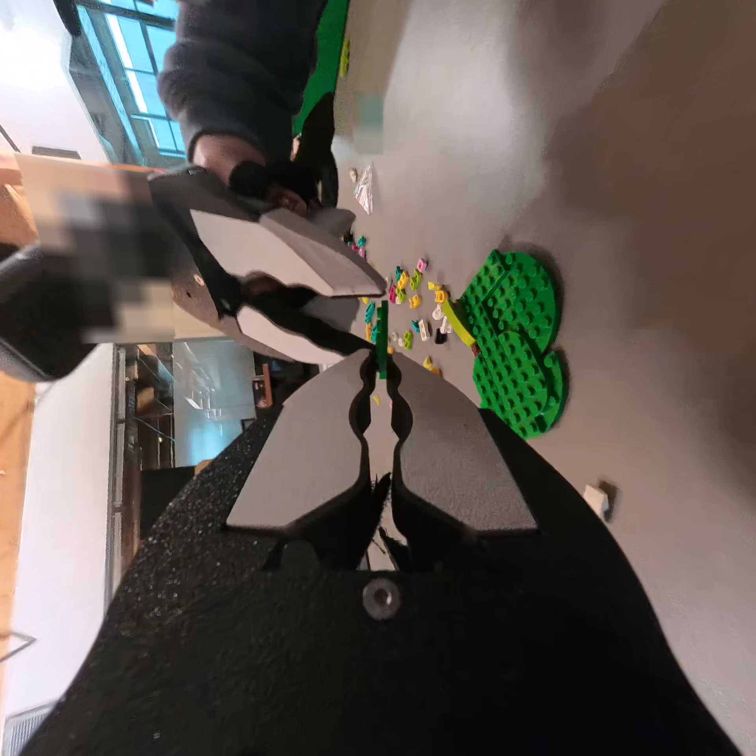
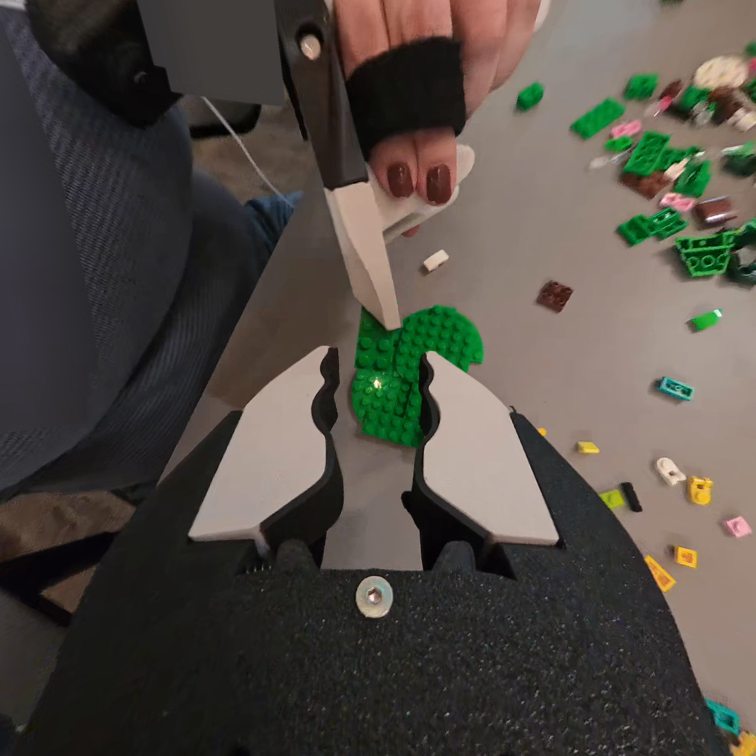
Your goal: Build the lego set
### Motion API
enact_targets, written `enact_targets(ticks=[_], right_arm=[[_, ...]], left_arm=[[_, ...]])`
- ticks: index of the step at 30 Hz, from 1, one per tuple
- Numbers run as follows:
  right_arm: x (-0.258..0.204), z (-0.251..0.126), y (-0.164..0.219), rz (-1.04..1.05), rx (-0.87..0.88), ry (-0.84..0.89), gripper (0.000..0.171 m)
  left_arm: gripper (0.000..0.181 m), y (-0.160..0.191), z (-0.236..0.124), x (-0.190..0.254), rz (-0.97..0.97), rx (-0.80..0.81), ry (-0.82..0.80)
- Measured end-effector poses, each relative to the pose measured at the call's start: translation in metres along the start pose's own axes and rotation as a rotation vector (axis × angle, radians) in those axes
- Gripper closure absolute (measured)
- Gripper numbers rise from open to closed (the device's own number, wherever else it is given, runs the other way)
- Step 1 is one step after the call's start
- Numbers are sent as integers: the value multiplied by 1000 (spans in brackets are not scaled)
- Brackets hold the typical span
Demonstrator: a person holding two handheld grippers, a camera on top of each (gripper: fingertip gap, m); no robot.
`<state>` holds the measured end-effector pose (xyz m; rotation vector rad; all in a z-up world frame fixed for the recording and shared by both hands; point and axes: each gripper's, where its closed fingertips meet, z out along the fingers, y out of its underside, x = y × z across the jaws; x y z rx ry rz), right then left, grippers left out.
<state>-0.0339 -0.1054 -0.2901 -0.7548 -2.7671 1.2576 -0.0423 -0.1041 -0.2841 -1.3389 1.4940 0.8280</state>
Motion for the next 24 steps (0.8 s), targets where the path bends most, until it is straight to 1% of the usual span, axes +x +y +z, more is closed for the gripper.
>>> enact_targets(ticks=[2,3,4,5,6,7,8,9,11,13,16,19,21,24], right_arm=[[-2,4,4,-1,-40,-18,139],[-3,5,3,0,-39,-31,149],[-3,5,2,3,-32,-39,155],[-1,5,3,13,-36,-28,155],[3,4,6,25,-38,-7,155],[7,1,7,34,-29,24,155],[13,-3,10,50,-19,74,155],[21,-8,15,74,-12,138,155],[31,-19,23,119,29,263,155],[31,-23,33,182,66,347,155],[24,-24,49,249,67,457,155],[15,-24,60,282,59,522,155],[10,-22,66,287,41,553,155],[5,-20,70,279,12,604,155]], left_arm=[[177,-3,2,-3,10,12,-5],[177,-3,4,-3,11,13,-3],[177,-2,5,-3,-1,13,1],[177,0,8,-3,-40,12,10],[175,2,11,-3,-128,24,9],[167,6,14,-2,-258,30,22],[142,13,16,4,-401,26,77],[122,20,17,12,-559,16,157],[107,26,15,31,-821,14,365],[102,31,12,47,-954,-29,542],[102,30,12,65,-990,-119,735],[99,22,15,75,-985,-165,872],[97,21,15,82,-934,-208,921],[100,19,14,84,-855,-231,929]])
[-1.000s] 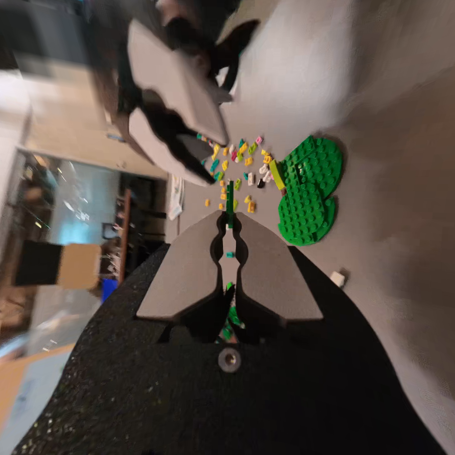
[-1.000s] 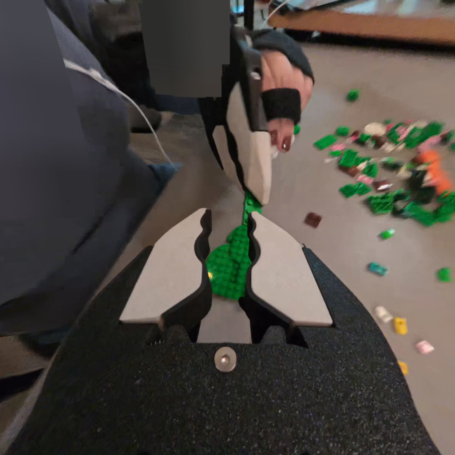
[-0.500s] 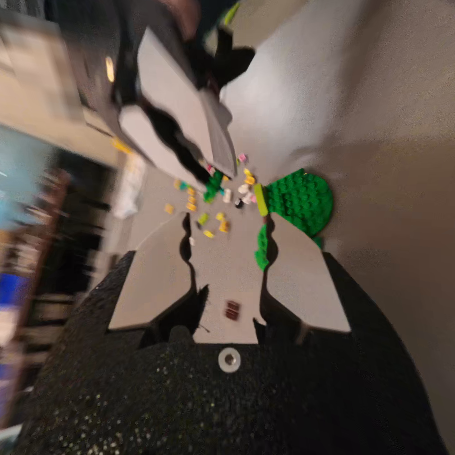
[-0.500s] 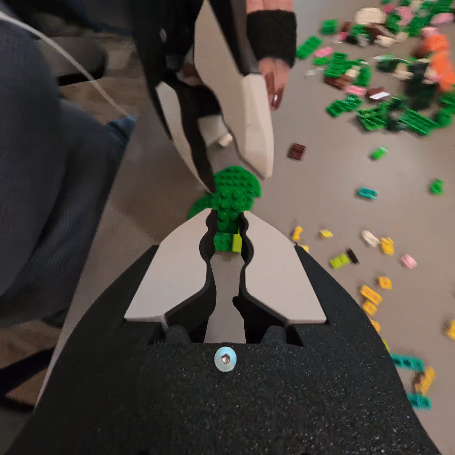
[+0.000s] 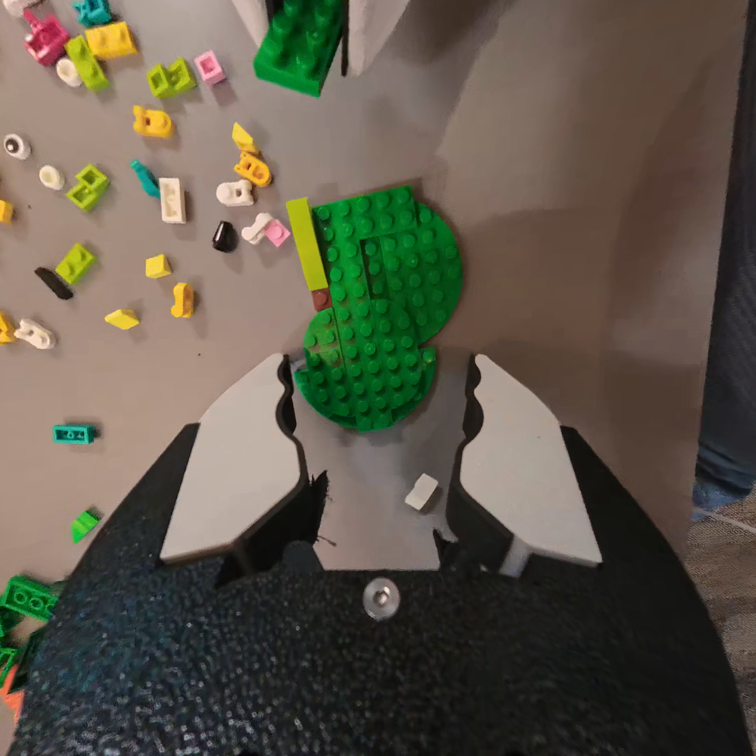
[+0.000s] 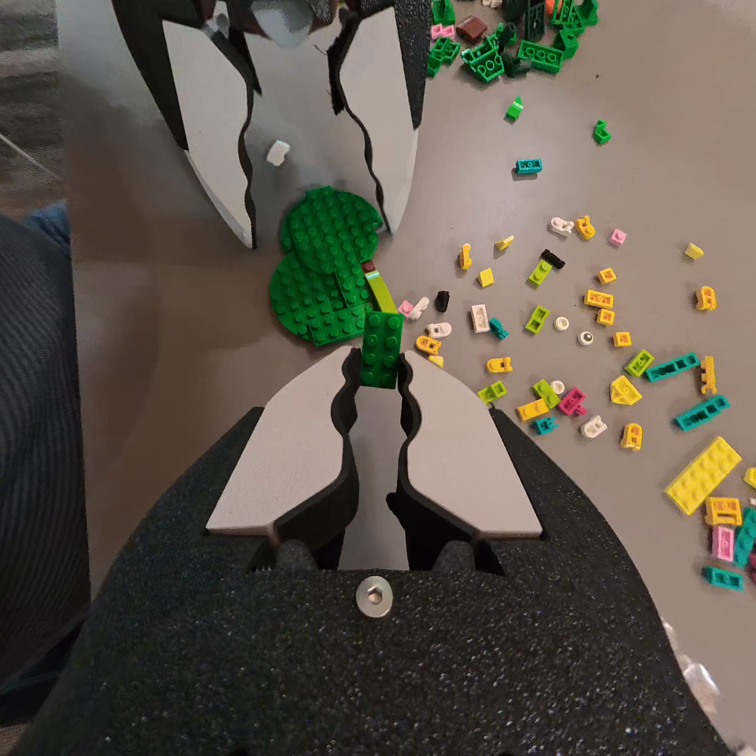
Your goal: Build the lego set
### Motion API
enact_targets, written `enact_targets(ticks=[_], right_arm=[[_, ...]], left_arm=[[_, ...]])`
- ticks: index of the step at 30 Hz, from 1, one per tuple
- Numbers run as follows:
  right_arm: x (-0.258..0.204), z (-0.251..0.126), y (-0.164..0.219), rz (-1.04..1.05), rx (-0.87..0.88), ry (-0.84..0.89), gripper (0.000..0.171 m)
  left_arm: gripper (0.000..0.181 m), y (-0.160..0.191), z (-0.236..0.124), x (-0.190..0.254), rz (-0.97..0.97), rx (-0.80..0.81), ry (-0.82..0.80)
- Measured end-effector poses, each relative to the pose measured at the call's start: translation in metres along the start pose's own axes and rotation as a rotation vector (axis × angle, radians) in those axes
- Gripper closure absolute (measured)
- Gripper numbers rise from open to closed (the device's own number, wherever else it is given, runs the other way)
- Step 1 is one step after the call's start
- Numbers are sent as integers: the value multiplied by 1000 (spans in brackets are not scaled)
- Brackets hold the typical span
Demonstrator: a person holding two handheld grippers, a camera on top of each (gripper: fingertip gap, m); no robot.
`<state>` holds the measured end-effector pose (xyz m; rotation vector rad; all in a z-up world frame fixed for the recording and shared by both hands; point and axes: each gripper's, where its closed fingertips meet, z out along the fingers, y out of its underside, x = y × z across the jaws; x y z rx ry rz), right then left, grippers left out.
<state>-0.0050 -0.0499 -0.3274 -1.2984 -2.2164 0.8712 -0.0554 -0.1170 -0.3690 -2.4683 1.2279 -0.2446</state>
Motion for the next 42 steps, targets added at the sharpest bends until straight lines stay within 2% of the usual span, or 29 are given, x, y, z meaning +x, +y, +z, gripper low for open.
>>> enact_targets(ticks=[4,6,11,16,22,25,28,35,39,41,42], right_arm=[[-1,3,11,30,-66,34,155],[0,4,23,51,-140,55,155],[-4,6,48,49,-314,47,155],[-7,8,47,54,-347,-2,154],[-14,7,43,65,-346,-70,125],[-10,3,20,123,-194,-65,123],[-14,11,-7,250,-15,-155,123],[-32,34,-42,493,113,-478,123],[-24,31,-56,539,211,-529,156],[-23,28,-62,563,255,-564,157],[-22,27,-63,562,269,-572,162]], left_arm=[[110,1,-1,2,-71,-32,-19],[124,1,-3,4,-110,-22,-40],[125,2,-4,9,-216,77,-111],[125,2,-7,10,-244,165,-188],[125,0,-8,11,-253,264,-269],[125,1,-12,9,-251,312,-319],[125,0,-19,6,-255,385,-366],[125,-3,-39,2,-206,517,-491],[125,-3,-51,2,-195,565,-529],[125,-5,-56,2,-204,604,-527],[132,-6,-59,1,-204,618,-533]])
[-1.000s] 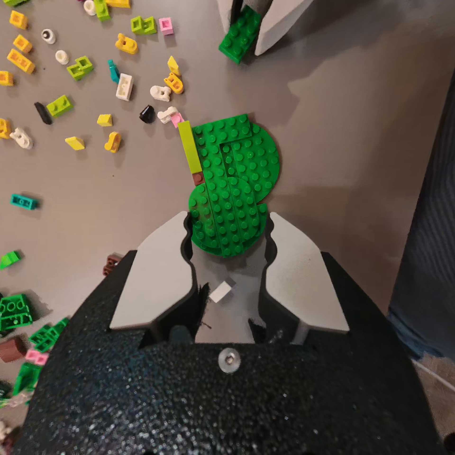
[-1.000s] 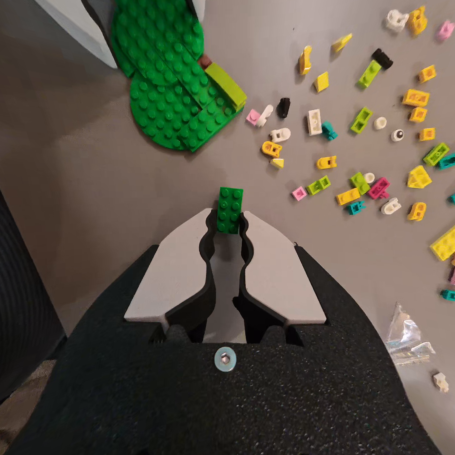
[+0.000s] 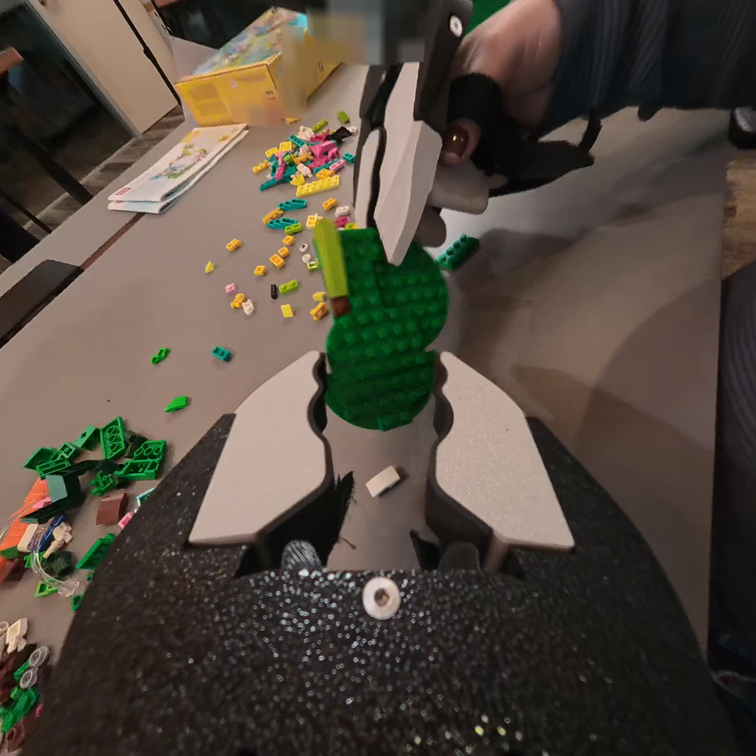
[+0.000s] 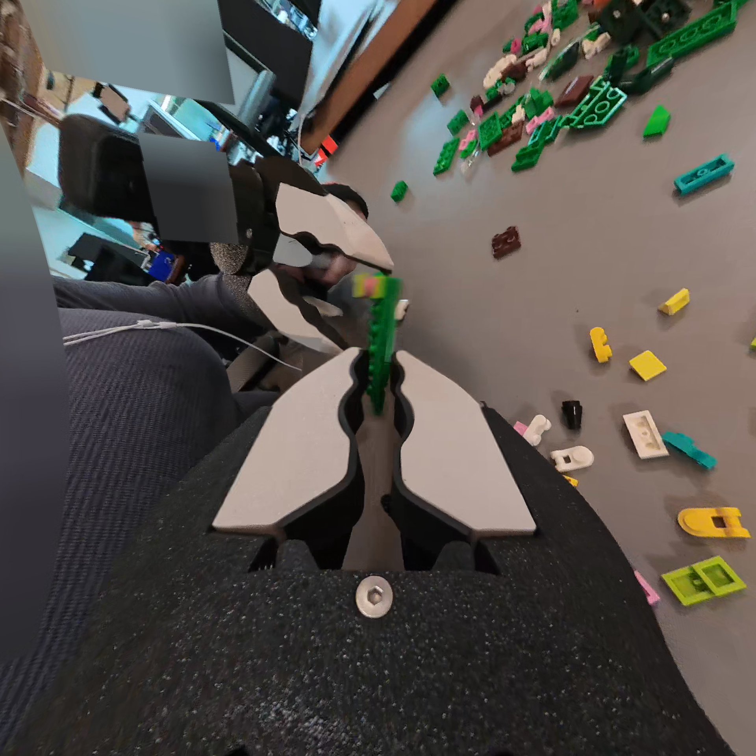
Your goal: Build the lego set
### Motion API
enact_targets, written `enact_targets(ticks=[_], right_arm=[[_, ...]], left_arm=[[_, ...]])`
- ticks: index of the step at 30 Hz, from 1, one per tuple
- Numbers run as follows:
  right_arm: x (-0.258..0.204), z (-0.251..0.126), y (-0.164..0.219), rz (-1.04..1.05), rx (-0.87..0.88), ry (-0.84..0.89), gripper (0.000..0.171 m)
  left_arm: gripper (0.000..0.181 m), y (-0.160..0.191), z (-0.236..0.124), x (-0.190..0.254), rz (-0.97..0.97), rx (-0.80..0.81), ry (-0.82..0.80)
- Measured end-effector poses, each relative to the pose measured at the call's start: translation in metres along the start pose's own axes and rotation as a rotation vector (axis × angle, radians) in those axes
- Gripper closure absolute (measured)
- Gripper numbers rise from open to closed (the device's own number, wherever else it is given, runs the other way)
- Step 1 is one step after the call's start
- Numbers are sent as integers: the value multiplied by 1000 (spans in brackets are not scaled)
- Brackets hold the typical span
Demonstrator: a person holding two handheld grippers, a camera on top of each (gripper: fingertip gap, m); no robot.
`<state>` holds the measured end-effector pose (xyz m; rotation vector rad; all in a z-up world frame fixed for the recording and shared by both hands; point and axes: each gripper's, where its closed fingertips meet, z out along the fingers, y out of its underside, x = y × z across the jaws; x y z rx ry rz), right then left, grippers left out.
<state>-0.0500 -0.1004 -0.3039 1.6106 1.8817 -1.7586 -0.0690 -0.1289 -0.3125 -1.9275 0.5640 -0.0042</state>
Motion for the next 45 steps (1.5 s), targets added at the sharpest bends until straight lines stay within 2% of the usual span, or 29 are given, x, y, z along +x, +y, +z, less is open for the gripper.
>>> enact_targets(ticks=[2,5,7,10,13,16,17,20,21,24,26,29,32,37,40,45], right_arm=[[0,-1,0,-16,8,-9,164],[-7,-4,-5,2,62,-76,164],[-10,-9,-12,14,111,-105,164],[-16,-15,-21,21,170,-150,164],[-21,-19,-26,14,205,-183,164],[-21,-18,-24,-7,194,-166,164],[-22,-18,-24,-11,194,-169,164],[-21,-20,-24,-62,194,-130,162],[-19,-21,-23,-99,181,-87,154],[-4,-37,-10,-256,103,130,145],[11,-50,12,-367,-43,299,145],[30,-65,50,-473,-300,497,143],[34,-64,70,-465,-401,533,142],[44,-62,76,-435,-414,567,148],[45,-64,78,-461,-445,593,156],[44,-64,78,-440,-450,587,157]], left_arm=[[126,-6,-1,-3,-21,37,0],[94,-12,-1,-12,-179,81,13],[92,-15,1,-10,-324,118,102],[111,-26,1,1,-543,197,304],[126,-33,3,5,-687,253,410],[165,-40,2,3,-766,328,444],[172,-40,2,2,-790,337,453],[173,-39,4,3,-895,330,480],[173,-38,4,2,-945,326,471],[173,-24,-3,-10,-1183,350,404],[173,-8,-12,-19,-1357,365,361],[173,20,-20,-19,-1473,302,264],[174,17,-31,-19,-1568,390,304],[173,22,-42,-28,-1648,490,303],[173,26,-46,-30,-1659,503,279],[173,27,-51,-32,-1676,534,300]])
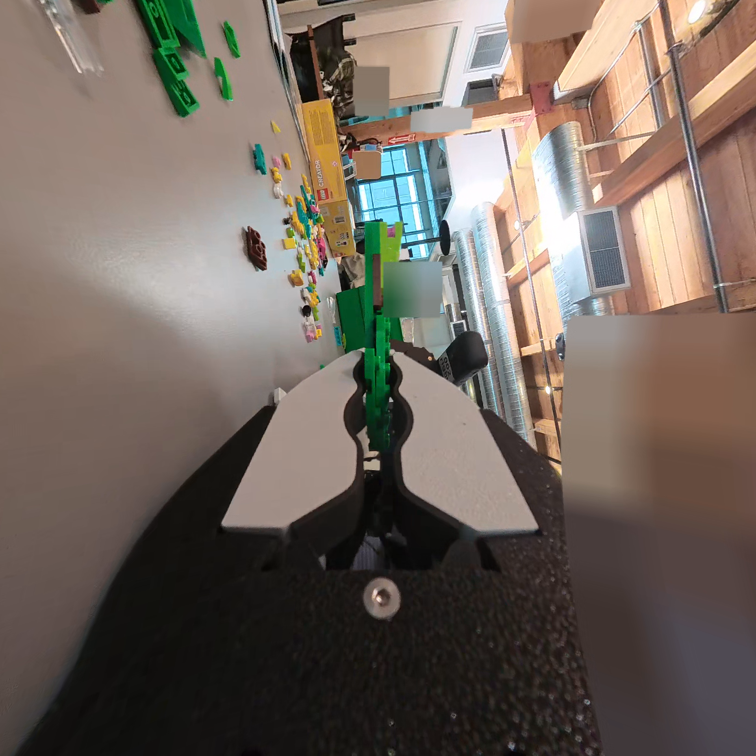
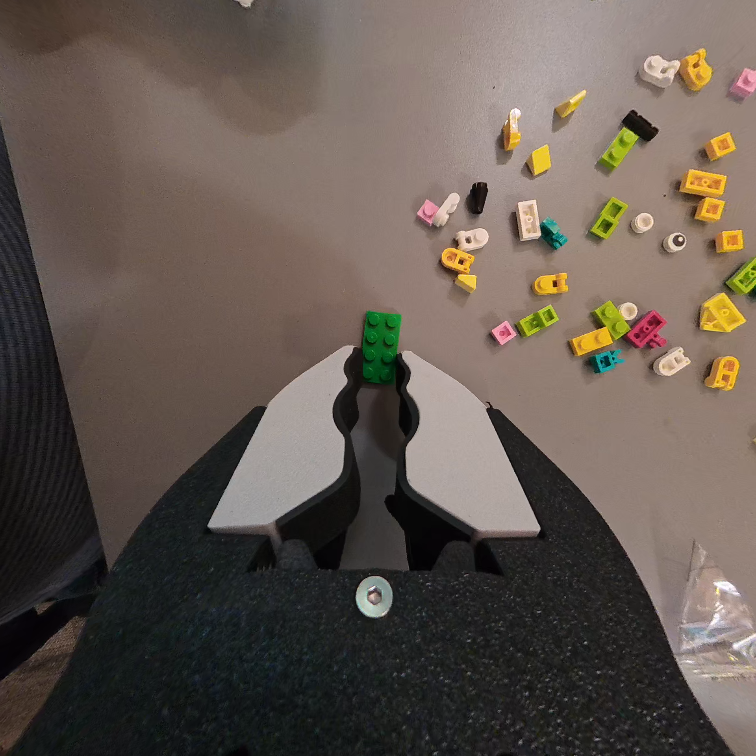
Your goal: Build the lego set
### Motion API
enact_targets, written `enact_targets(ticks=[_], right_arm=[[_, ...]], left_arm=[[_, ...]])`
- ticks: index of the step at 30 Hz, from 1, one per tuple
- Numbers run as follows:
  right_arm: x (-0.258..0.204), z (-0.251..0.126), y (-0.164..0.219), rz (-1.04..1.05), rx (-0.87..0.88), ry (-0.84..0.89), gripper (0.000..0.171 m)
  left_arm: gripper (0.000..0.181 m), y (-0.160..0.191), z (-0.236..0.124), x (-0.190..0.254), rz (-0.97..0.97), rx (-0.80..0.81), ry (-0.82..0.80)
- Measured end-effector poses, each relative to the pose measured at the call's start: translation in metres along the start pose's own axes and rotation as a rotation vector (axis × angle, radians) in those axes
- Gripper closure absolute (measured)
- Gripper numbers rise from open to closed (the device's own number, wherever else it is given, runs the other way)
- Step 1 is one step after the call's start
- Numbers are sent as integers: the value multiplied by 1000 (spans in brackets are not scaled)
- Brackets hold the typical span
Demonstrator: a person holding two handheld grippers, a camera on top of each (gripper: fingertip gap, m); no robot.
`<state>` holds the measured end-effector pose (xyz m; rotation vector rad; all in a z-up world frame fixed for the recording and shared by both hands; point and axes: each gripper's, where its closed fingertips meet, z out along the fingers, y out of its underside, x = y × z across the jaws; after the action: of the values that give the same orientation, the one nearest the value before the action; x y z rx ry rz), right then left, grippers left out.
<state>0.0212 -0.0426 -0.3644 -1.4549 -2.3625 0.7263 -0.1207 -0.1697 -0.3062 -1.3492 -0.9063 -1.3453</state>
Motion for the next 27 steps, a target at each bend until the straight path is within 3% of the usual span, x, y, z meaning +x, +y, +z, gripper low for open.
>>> enact_targets(ticks=[6,12,18,27], right_arm=[[7,5,-25,-98,13,44,157],[4,3,-88,-216,135,51,157],[-5,-2,-143,-293,260,2,157],[-12,7,-165,-353,283,-21,158]], left_arm=[[173,-4,-4,4,6,33,33],[173,-8,-5,8,23,42,65],[174,-16,-5,-2,82,112,-40],[173,-18,-8,3,82,129,-1]])
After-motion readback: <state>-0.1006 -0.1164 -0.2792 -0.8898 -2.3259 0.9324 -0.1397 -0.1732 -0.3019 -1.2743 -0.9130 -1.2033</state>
